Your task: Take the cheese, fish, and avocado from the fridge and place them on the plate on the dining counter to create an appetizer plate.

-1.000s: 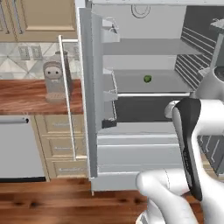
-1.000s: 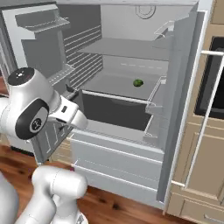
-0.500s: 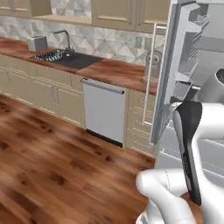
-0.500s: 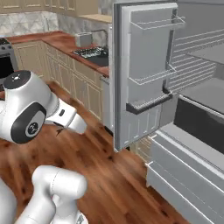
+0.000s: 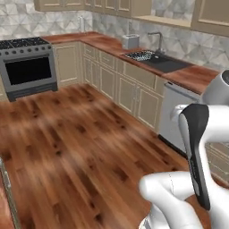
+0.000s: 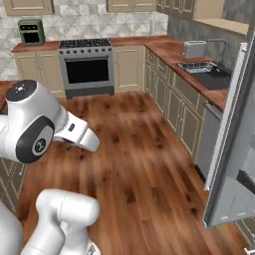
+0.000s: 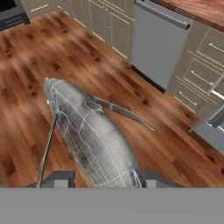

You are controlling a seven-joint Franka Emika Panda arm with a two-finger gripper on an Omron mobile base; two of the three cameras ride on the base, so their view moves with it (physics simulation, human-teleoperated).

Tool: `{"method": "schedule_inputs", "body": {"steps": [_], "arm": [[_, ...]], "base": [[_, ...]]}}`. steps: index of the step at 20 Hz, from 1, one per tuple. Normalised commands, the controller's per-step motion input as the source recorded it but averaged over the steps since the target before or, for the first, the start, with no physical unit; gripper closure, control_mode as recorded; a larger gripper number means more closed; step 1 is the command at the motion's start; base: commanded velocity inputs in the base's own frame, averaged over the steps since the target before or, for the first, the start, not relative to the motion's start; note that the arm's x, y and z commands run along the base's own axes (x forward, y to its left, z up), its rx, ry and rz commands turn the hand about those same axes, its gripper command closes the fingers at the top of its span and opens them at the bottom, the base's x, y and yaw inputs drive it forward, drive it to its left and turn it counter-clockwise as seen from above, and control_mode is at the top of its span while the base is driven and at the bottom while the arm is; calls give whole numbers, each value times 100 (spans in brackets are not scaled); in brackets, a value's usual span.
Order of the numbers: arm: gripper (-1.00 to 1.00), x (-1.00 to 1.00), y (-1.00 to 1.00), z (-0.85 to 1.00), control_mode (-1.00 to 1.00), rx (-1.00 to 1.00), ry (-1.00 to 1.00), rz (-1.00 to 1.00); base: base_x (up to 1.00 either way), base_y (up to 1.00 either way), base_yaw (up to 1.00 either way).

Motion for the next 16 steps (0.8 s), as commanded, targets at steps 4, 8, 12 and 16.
{"method": "schedule_inputs", "body": {"steps": [4, 8, 12, 16], "arm": [[100, 0, 0, 0, 100, 0, 0, 0], [100, 0, 0, 0, 100, 0, 0, 0], [100, 0, 0, 0, 100, 0, 0, 0], [100, 0, 0, 0, 100, 0, 0, 0]], "base": [[100, 19, 30], [100, 4, 18], [100, 0, 16], [100, 0, 17]]}}
